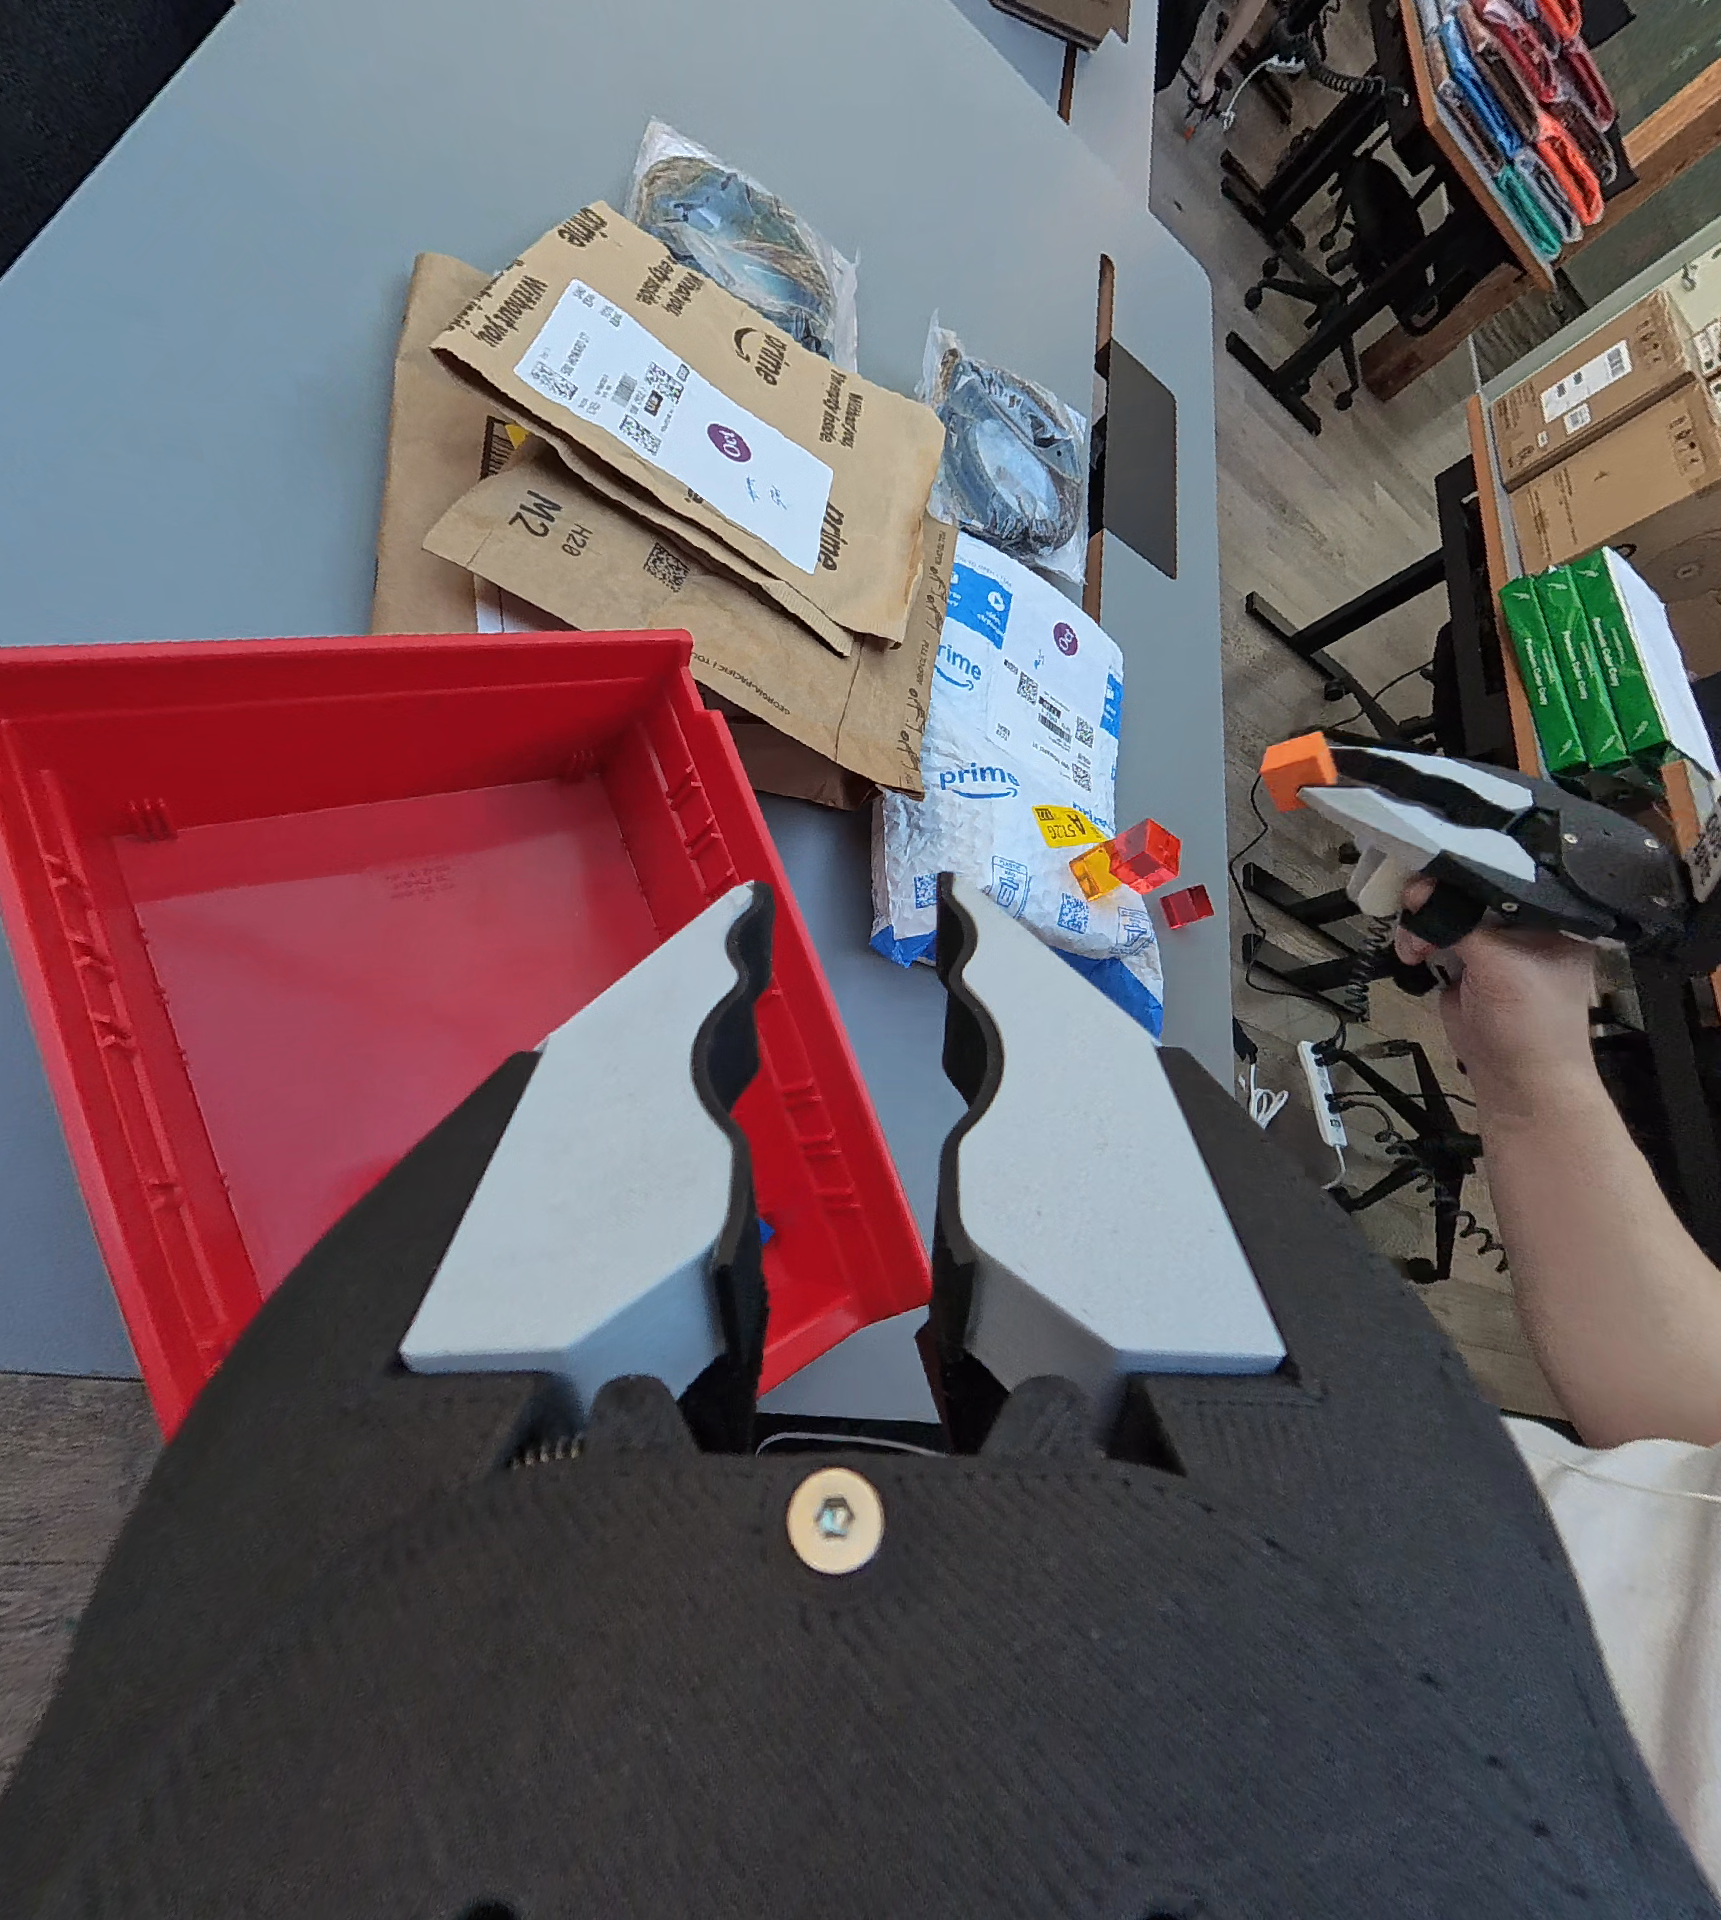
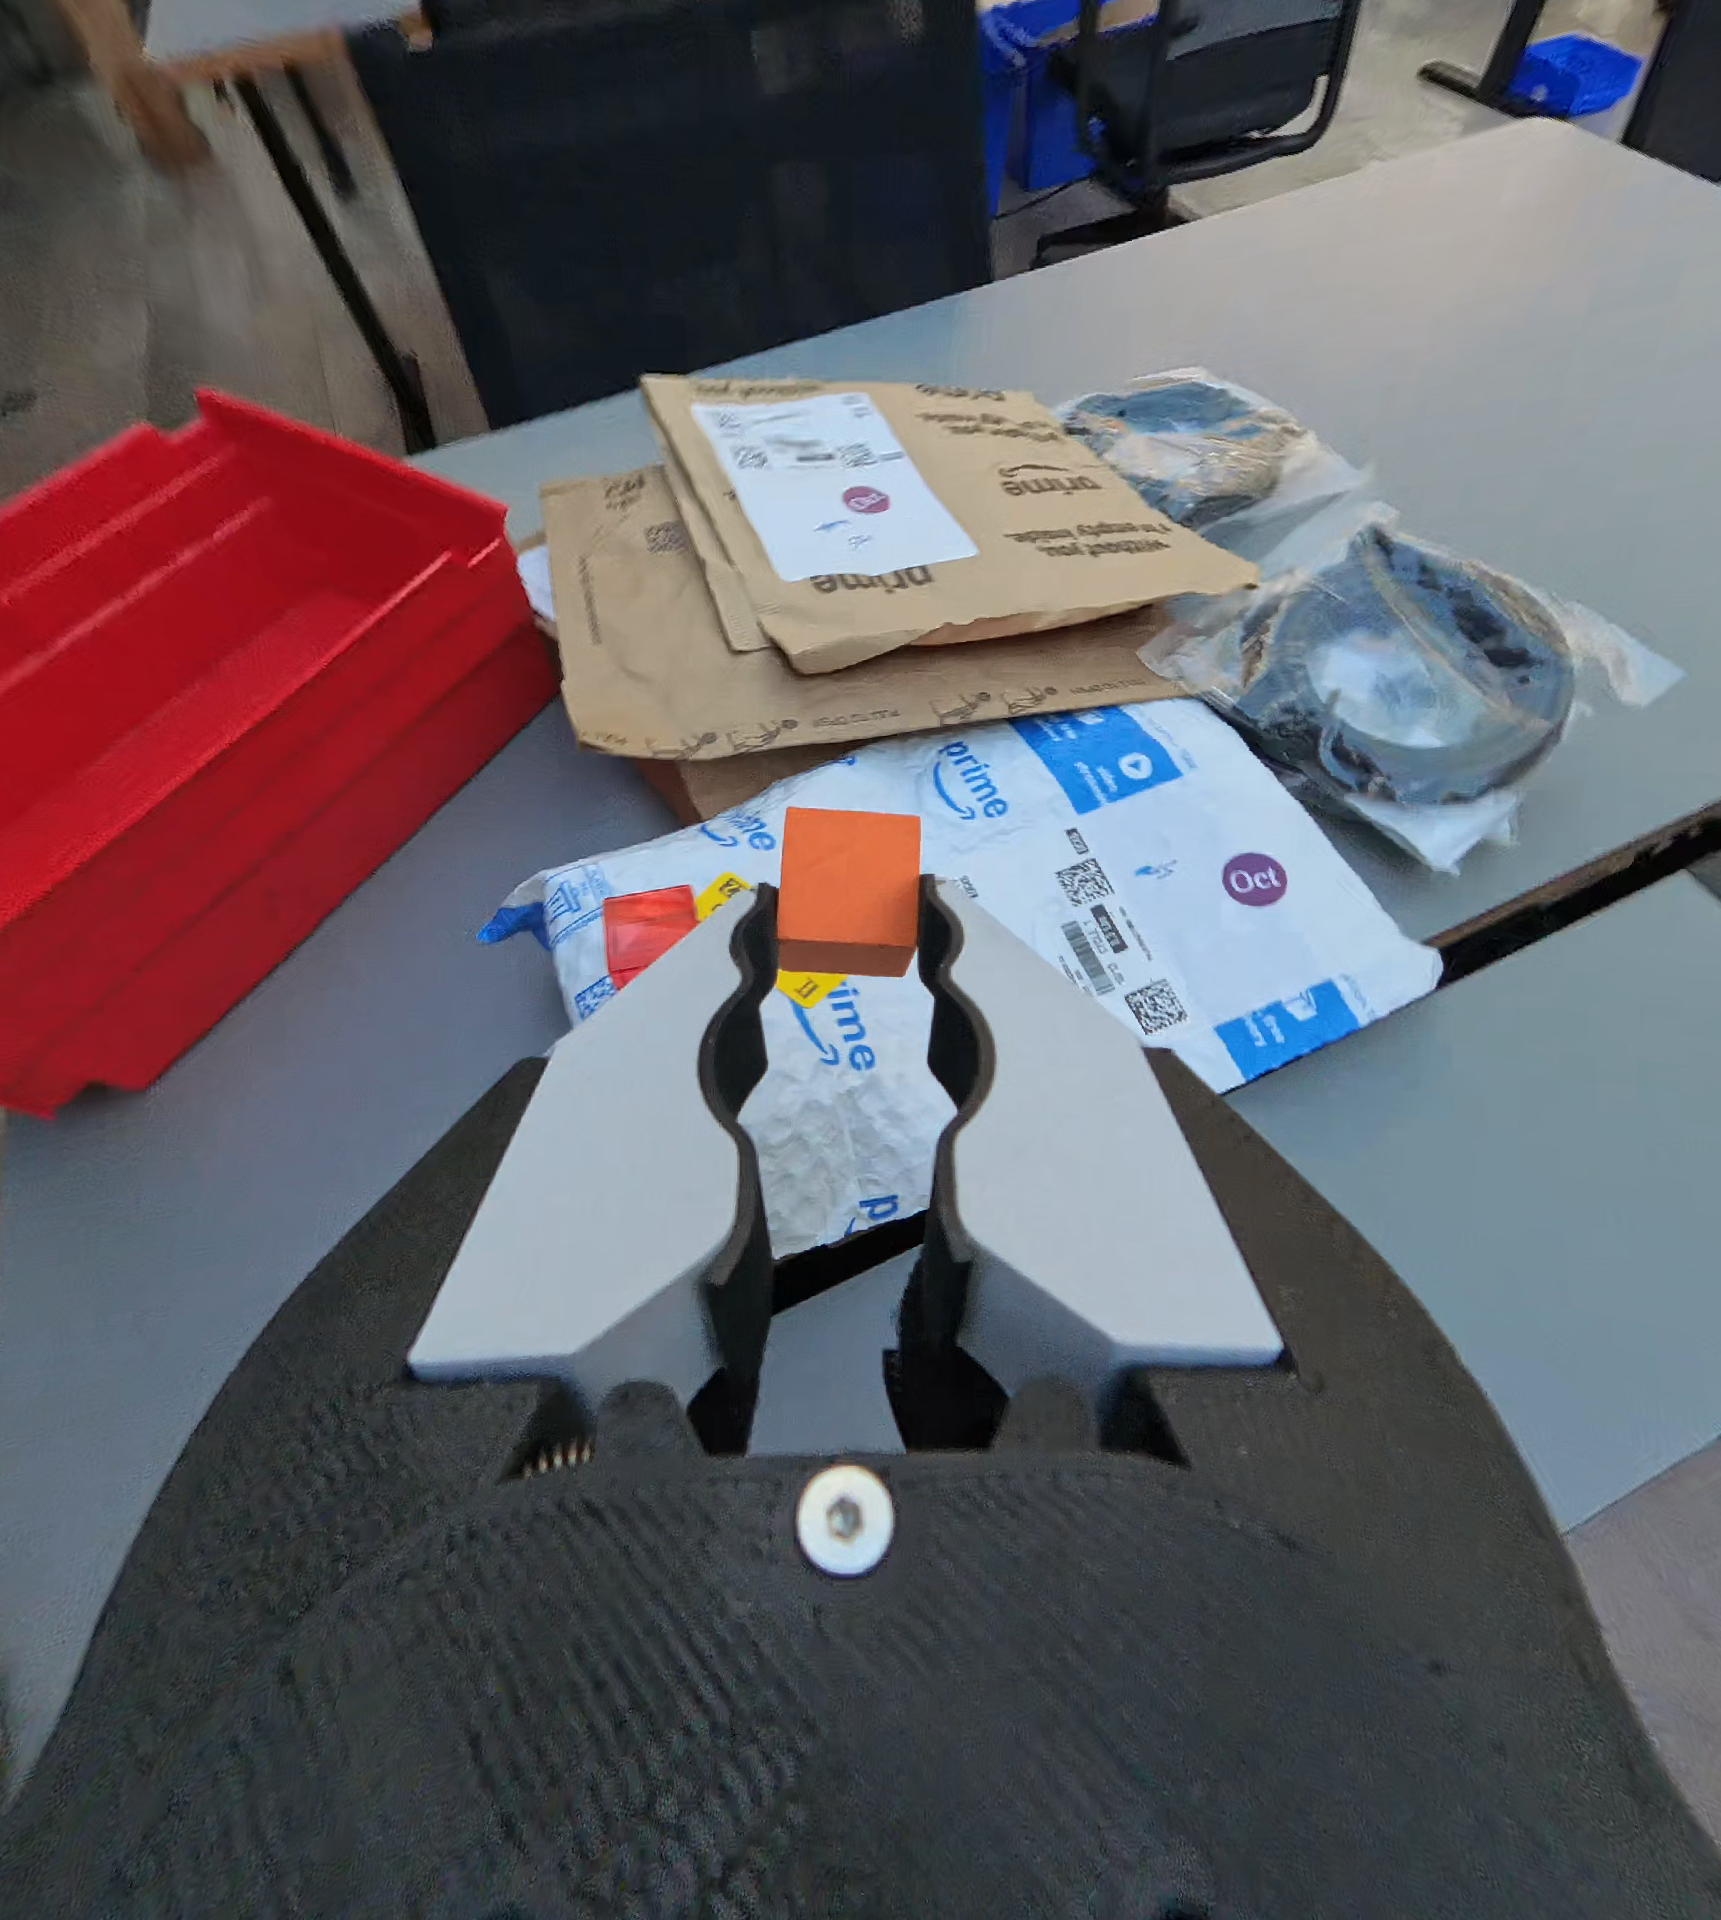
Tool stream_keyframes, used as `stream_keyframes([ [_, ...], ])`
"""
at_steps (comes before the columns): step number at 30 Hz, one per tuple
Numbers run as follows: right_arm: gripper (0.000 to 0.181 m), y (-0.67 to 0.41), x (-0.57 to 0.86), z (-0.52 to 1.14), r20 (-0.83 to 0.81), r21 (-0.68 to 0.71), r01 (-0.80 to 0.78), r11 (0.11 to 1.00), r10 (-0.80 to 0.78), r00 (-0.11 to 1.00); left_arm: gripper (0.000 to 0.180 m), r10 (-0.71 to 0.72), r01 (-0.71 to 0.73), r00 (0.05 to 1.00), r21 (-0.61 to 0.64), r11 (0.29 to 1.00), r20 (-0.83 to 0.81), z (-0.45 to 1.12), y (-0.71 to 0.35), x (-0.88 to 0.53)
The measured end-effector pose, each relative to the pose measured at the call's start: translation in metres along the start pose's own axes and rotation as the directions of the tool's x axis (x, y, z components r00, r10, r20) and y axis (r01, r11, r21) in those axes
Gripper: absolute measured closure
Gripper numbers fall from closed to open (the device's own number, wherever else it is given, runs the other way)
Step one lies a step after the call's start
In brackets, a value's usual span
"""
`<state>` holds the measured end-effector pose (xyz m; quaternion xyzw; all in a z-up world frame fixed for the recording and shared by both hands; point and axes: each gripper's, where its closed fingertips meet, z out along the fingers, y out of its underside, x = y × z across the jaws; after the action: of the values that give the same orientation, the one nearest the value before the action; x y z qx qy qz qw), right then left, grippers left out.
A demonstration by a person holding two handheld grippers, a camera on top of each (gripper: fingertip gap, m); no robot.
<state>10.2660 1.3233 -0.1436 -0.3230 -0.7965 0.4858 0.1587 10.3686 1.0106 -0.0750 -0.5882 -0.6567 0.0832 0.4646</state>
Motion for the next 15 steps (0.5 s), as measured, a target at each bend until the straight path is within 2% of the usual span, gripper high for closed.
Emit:
stream_keyframes([
  [2, 0.155, -0.005, -0.025, 0.008, 0.034, -0.052, 0.104, 0.993, -0.103, 0.994, 0.150, -0.004, 0.004, 1.000, -0.003, 1.000, -0.016, 0.002, 0.000, 0.002],
  [5, 0.156, -0.006, -0.049, 0.020, 0.113, -0.072, 0.108, 0.992, -0.099, 0.989, 0.150, 0.003, -0.003, 1.000, -0.008, 1.000, -0.017, 0.001, 0.002, 0.002],
  [15, 0.156, 0.014, -0.056, 0.032, 0.136, -0.213, 0.129, 0.968, -0.102, 0.985, 0.150, -0.026, 0.026, 0.999, -0.007, 1.000, -0.023, -0.001, 0.009, -0.006],
])
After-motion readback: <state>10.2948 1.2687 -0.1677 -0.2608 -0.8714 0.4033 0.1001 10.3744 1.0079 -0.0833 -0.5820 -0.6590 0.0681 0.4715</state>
